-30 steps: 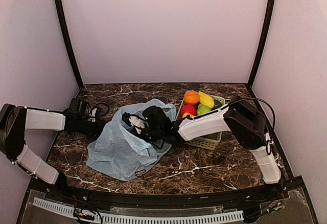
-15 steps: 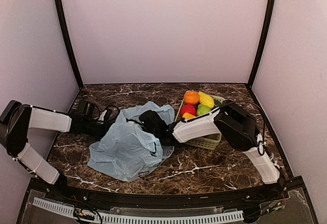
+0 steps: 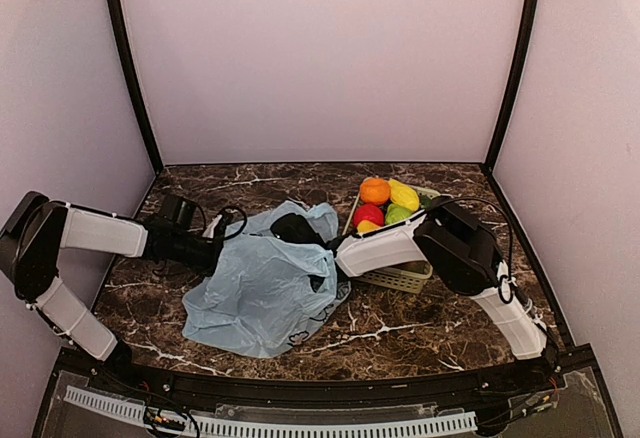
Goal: Untie the knot of the plastic bag and take out the fruit
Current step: Pick up the fake fruit from the takeout bag.
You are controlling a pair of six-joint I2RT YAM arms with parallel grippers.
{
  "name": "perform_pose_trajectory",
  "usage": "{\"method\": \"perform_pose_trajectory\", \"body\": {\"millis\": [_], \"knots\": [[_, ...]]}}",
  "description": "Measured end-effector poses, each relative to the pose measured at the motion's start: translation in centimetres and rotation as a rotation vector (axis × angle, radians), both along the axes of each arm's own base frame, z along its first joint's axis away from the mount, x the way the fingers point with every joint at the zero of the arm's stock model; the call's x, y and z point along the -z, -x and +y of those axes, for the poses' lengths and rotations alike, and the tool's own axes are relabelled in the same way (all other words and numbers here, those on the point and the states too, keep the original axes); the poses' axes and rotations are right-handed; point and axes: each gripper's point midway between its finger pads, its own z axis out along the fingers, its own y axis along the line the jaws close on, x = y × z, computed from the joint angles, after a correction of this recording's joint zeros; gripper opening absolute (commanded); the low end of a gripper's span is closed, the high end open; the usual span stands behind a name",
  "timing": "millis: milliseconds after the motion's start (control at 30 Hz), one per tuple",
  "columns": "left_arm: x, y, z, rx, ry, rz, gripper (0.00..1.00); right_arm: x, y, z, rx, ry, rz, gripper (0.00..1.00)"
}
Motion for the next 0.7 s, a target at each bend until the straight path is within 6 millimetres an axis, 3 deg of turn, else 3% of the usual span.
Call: {"method": "perform_pose_trajectory", "body": {"millis": [100, 167, 400, 700], "knots": [[-0.3, -0.6, 0.1, -0.006, -0.019, -0.025, 0.01, 0.1, -0.2, -0.2, 0.009, -0.001, -0.011, 0.2], [-0.4, -1.0, 0.5, -0.025, -0.045, -0.036, 0.01, 0.0, -0.2, -0.6, 0.021, 0.001, -0.015, 0.13], [-0.9, -2.3, 3.0, -0.138, -0.145, -0.082, 0.01, -1.4, 0.0, -4.2, 0.099, 0.028, -0.014, 0.1], [-2.6, -4.3, 7.3, -0.303, -0.18, -0.131, 0.01, -8.1, 0.2, -10.7, 0.246, -0.041, -0.057, 0.11]]}}
